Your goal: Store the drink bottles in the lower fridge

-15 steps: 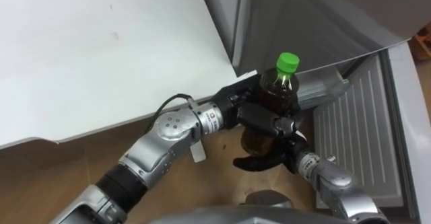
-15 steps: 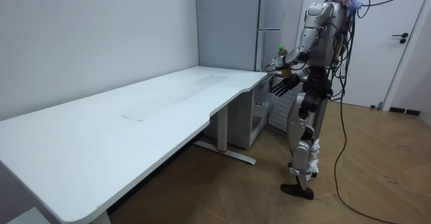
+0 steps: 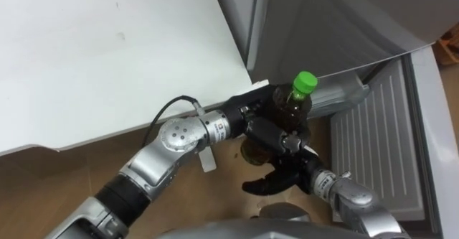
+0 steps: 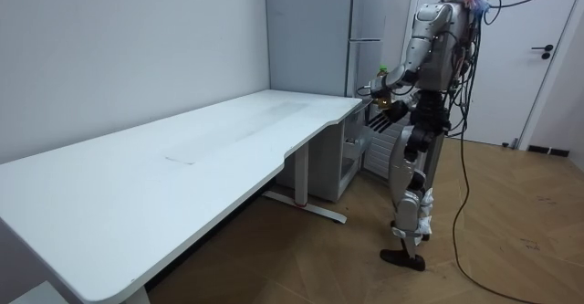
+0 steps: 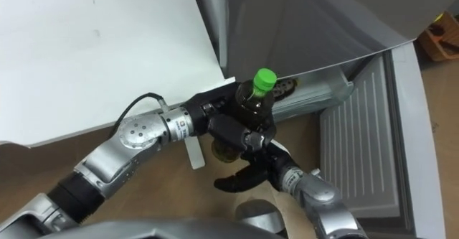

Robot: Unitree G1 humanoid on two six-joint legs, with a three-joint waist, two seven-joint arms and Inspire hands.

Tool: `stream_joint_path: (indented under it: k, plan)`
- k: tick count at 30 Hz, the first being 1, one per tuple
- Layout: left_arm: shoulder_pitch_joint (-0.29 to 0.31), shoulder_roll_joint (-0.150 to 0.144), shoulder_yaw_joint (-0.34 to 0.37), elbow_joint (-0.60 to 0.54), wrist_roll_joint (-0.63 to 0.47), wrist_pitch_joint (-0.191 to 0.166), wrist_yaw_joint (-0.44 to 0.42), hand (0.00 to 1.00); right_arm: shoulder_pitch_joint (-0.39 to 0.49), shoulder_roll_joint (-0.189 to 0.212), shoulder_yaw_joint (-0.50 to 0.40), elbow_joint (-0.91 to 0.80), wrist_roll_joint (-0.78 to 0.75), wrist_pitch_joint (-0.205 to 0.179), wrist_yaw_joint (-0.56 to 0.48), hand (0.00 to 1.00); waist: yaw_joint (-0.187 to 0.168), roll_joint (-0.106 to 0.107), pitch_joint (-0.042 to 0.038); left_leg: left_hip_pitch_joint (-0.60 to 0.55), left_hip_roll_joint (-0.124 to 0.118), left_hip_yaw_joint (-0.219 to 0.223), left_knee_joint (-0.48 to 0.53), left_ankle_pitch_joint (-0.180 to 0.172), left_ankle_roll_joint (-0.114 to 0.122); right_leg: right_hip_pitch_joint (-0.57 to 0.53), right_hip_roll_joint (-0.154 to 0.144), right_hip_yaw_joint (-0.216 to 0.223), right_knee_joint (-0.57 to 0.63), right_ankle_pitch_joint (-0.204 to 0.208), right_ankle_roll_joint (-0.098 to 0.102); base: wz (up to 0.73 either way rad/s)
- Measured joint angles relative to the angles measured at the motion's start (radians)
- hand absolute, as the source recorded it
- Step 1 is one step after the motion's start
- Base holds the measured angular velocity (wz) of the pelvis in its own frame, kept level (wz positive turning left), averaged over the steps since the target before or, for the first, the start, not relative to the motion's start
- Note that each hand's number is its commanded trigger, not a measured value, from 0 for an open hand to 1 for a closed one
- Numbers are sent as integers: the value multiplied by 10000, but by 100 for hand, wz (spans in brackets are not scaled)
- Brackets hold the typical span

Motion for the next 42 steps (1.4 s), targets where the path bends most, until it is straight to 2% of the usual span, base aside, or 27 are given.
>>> stream_joint_path:
  k: [7,11,14,26,32,39,40,41,42]
  plan:
    - [4,76,-1,0,700,-10,-324,100,191,-247,7,-1062,265,27,406,0,311,2,-4,-20,9,-6,-14,-4,-7,-50,5,-11,-8,6,-8,0]
    - [16,204,-4,0,803,-13,-377,100,235,-425,17,-1160,1168,25,644,0,486,-1,-4,-22,13,-7,-10,-4,-7,-50,6,-5,-8,10,-13,0]
    - [16,359,-2,0,803,-13,-380,100,244,-511,28,-1181,1794,25,758,0,491,-6,-7,-20,10,-12,-10,-4,-7,-51,6,-1,-7,10,-13,0]
    - [46,362,-28,2,730,-143,-285,100,338,-516,644,-1130,4581,91,706,0,746,-29,-14,-14,7,106,-55,-4,-11,-78,40,51,-14,26,-32,-1]
    - [223,359,-22,95,705,-397,-254,100,401,-512,773,-1102,5064,158,710,0,756,-27,-14,-9,4,108,-59,-7,-20,-81,57,47,-30,30,-39,0]
    - [407,382,-66,117,700,-377,-312,100,639,-516,1060,-1030,5944,279,712,1,747,33,-21,-34,22,109,-57,-23,-46,-101,72,-51,-34,42,-58,0]
    - [408,382,-66,117,701,-374,-322,100,649,-511,1067,-1030,6020,298,712,64,748,47,-26,-34,23,109,-57,-24,-47,-102,73,-54,-34,42,-58,0]
    - [408,377,-69,116,700,-370,-351,100,664,-513,1089,-1029,6209,333,714,100,748,72,-40,-32,26,106,-57,-26,-50,-105,76,-60,-30,42,-58,0]
    - [408,360,-72,116,700,-367,-373,100,673,-506,1108,-1029,6319,336,717,100,747,94,-54,-28,27,106,-55,-27,-53,-105,80,-59,-30,42,-58,0]
